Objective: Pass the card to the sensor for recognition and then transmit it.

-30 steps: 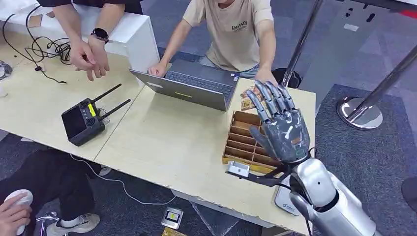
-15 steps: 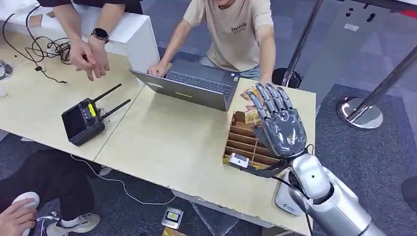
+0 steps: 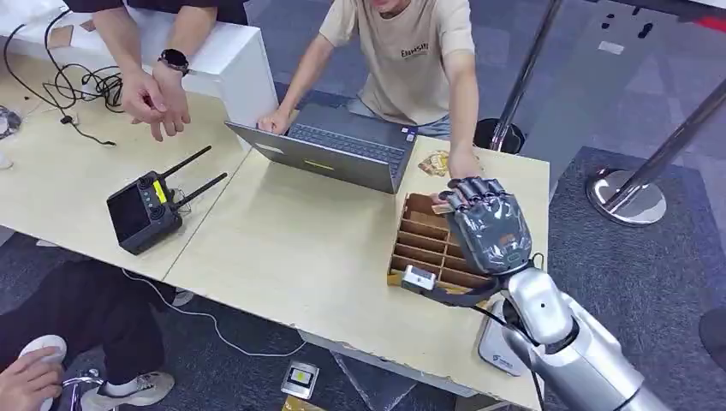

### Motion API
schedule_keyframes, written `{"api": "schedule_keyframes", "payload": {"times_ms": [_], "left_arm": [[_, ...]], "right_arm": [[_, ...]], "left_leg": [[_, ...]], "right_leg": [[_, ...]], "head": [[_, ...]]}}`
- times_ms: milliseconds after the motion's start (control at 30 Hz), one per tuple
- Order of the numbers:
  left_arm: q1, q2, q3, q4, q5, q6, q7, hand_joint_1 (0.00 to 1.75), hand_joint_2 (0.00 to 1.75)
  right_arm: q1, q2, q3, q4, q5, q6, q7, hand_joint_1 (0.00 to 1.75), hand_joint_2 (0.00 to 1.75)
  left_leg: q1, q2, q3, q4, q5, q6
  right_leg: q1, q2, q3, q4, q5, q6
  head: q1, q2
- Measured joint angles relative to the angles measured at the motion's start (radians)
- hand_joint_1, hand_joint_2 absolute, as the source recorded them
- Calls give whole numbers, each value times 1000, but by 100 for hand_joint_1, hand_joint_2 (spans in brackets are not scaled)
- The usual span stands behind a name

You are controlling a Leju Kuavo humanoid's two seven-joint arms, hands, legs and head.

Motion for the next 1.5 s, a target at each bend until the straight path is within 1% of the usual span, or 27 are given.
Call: {"api": "schedule_keyframes", "payload": {"times_ms": [700, 767, 867, 1033, 1133, 1200, 1267, 1367, 1500], "left_arm": [[0, 0, -7, 3, -12, 6, 0, 0, 0], [0, 0, -8, 3, -14, 6, 0, 0, 0], [0, 0, -8, 3, -15, 6, 0, 0, 0], [0, 1, -10, 4, -7, 9, 0, 0, 0], [1, 2, -10, 5, 2, 12, 0, 0, 0], [2, 2, -10, 5, 10, 17, 0, 0, 0], [3, 4, -10, 6, 19, 18, 0, 0, 0], [6, 8, -10, 7, 30, 22, 0, 0, 0], [6, 10, -5, 8, 45, 30, 0, 0, 0]], "right_arm": [[0, 3, 0, 24, -45, -23, -15, 175, 175], [1, 3, -2, 24, -74, -44, -17, 175, 175], [9, 6, -12, 19, -156, -79, -23, 175, 175], [46, 6, -58, -39, -296, -77, -21, 175, 175], [82, -4, -101, -98, -404, -42, -13, 175, 175], [114, -22, -133, -144, -486, 8, -18, 175, 175], [160, -49, -172, -207, -598, 66, -33, 175, 175], [234, -97, -242, -313, -692, 137, -30, 175, 175], [309, -169, -331, -439, -778, 236, 23, 175, 175]], "left_leg": [[0, 0, 0, 0, 0, 0], [0, 0, 0, 0, 0, 0], [0, 0, 0, 0, 0, 0], [0, 0, 0, 0, 0, 0], [0, 0, 1, 0, 0, 0], [0, 0, 1, 0, 0, 0], [0, 0, 0, 0, 0, 0], [-1, 0, 0, 1, 0, 0], [-1, 0, 0, 0, 0, 0]], "right_leg": [[0, 0, 0, 0, 0, 0], [0, 0, 0, 0, 0, 0], [0, 0, 0, 0, 0, 0], [0, 0, 0, 0, 0, 0], [0, 0, 0, 0, 0, 0], [0, 0, 0, 0, 0, 0], [0, 0, 0, -1, 0, 0], [-1, 0, -1, -1, 0, 0], [-1, 0, -1, -1, 0, 0]], "head": [[0, 0], [0, 0], [0, 0], [0, 0], [0, 0], [0, 0], [0, 0], [0, 0], [0, 0]]}}
